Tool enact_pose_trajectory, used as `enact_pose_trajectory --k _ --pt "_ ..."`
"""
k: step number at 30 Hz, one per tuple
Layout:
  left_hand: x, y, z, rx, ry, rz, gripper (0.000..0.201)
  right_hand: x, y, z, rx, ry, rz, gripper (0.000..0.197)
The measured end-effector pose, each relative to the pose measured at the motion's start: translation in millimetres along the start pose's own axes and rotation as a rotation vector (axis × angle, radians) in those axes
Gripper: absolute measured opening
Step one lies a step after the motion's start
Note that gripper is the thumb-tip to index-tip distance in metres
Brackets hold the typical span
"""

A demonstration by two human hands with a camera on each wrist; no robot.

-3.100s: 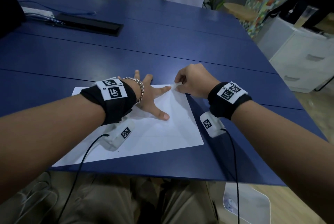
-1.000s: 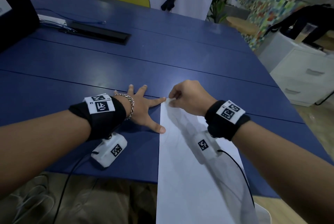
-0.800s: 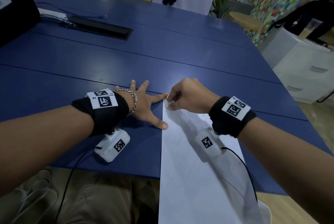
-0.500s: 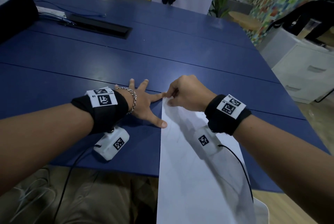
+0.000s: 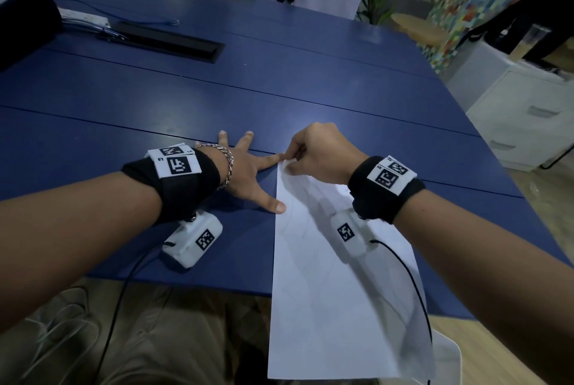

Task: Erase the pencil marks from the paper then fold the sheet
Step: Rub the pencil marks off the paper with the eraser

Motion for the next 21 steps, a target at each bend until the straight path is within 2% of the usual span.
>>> enact_pose_trajectory --k 3,7,11,15,19,21 --pt "0 0 0 -0.001 -0.004 0.003 0.126 0 -9 6 -0.003 -0.034 -0.048 0.014" --pt "0 1 0 0.007 -0.003 0.009 0.129 -6 0 -1 -0.011 0.087 0.043 0.021" --pt "1 1 0 -0.004 -0.006 0.005 0.13 -2 -12 9 -0.032 0.024 -0.019 0.019" --pt "1 1 0 0.001 -0.006 0.009 0.128 -12 0 0 -0.035 0.158 0.077 0.021" --pt "1 0 1 -0.001 0.004 0.009 0.128 -7 -7 8 -0.067 0.086 0.021 0.022" --pt "1 1 0 0.0 0.007 0.01 0.127 -10 -3 5 -0.059 0.072 0.044 0.022"
Point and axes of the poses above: each hand's wrist, its own x-axis towards the middle knuckle, its own z-axis out of the back of the hand, y = z × x, the point moved 8 cm from there along x, towards the middle knuckle, and after that the axes turned 8 degrees about -x, right-handed, at the moved point
